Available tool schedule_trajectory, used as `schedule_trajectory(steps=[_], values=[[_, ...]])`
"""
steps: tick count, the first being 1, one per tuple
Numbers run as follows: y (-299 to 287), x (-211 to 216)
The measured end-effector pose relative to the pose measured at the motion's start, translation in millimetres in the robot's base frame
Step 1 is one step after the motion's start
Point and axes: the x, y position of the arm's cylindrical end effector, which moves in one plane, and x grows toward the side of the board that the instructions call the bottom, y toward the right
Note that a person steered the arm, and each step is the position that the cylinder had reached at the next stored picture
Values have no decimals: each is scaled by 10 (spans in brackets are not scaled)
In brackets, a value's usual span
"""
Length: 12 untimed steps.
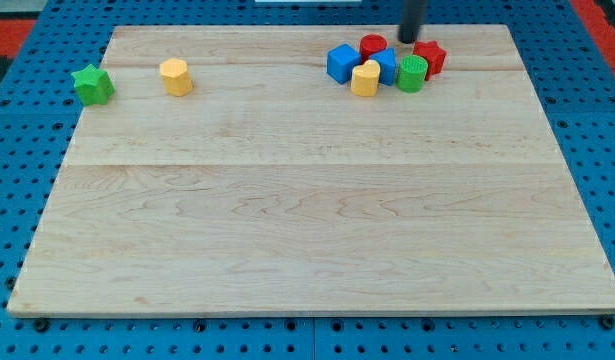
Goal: Place the hexagon between the red blocks
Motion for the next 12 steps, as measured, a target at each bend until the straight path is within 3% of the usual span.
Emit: schedule_trajectory(steps=[1,2,4,5,7,8,10,11,12], values=[[-1021,-112],[-1922,270],[-3056,619],[-2986,900],[-2000,1015],[-1759,1278],[-1612,1895],[-1181,1923],[-1296,1414]])
